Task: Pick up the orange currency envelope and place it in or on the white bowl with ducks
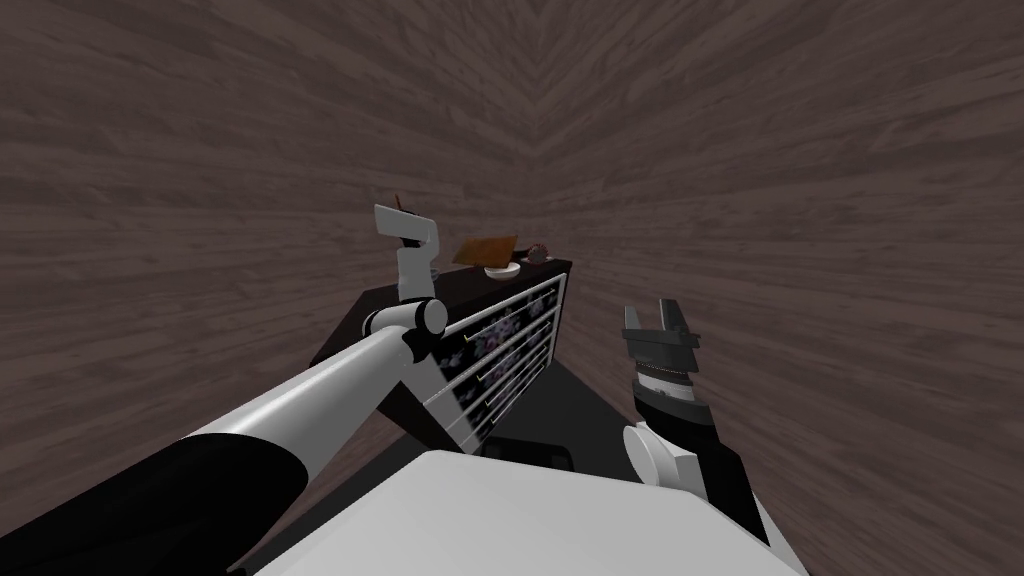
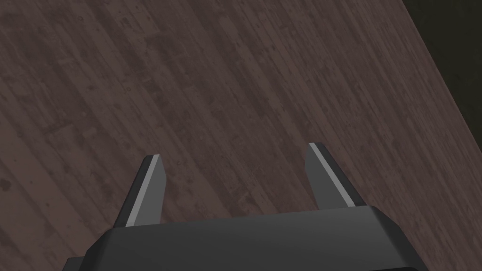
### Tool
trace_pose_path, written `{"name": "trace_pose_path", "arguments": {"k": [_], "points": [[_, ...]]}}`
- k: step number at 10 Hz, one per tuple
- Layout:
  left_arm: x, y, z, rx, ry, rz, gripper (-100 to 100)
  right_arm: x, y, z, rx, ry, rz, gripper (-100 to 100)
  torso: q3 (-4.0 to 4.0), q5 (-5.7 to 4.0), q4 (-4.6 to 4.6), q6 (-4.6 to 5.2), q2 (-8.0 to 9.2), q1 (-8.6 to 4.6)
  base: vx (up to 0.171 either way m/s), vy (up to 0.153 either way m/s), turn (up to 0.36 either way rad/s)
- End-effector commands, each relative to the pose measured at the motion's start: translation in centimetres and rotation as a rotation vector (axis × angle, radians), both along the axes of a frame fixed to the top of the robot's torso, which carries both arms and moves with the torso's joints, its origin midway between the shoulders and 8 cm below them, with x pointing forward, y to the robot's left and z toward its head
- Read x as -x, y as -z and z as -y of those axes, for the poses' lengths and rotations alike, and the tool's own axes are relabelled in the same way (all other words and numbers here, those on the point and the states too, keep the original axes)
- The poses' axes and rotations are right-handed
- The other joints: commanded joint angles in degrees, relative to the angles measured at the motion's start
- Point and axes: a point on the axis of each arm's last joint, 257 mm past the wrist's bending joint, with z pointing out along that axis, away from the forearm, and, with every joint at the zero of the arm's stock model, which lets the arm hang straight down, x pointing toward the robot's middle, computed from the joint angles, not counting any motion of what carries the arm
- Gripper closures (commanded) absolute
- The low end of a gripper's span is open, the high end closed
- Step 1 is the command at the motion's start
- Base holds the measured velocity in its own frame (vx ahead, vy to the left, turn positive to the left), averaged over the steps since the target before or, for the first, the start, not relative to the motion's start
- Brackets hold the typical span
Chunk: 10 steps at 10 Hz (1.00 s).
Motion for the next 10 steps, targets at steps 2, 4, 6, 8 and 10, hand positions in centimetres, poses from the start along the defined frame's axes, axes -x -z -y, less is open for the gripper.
{"name": "trace_pose_path", "arguments": {"k": [2, 4, 6, 8, 10], "points": [[0.0, 0.0, 0.0, 0.0, 0.0, 0.0, -100, 0.0, 0.0, 0.0, 0.0, 0.0, 0.0, 0, 0.06, -0.04, 0.03, 0.01, 0.09, -0.11, 0.002, 0.003, 0.002], [0.0, 0.0, 0.0, 0.0, 0.0, 0.0, -100, 0.0, 0.0, 0.0, 0.0, 0.0, 0.0, 0, 0.1, -0.06, 0.05, 0.01, 0.15, -0.17, 0.0, 0.0, 0.0], [0.0, 0.0, 0.0, 0.0, 0.0, 0.0, 0, 0.0, 0.0, 0.0, 0.0, 0.0, 0.0, 0, 0.11, -0.06, 0.05, 0.01, 0.17, -0.18, 0.0, 0.0, 0.0], [1.0, -1.9, -0.6, 0.002, 0.002, -0.004, -100, 0.0, 0.0, 0.0, 0.0, 0.0, 0.0, 0, 0.07, -0.07, 0.05, 0.0, 0.07, -0.23, 0.054, -0.022, 0.019], [1.7, -3.3, -0.9, 0.003, 0.006, -0.007, -100, 0.0, 0.0, 0.0, 0.0, 0.0, 0.0, 0, -0.02, -0.1, 0.01, 0.01, -0.07, -0.3, 0.075, -0.027, 0.012]]}}
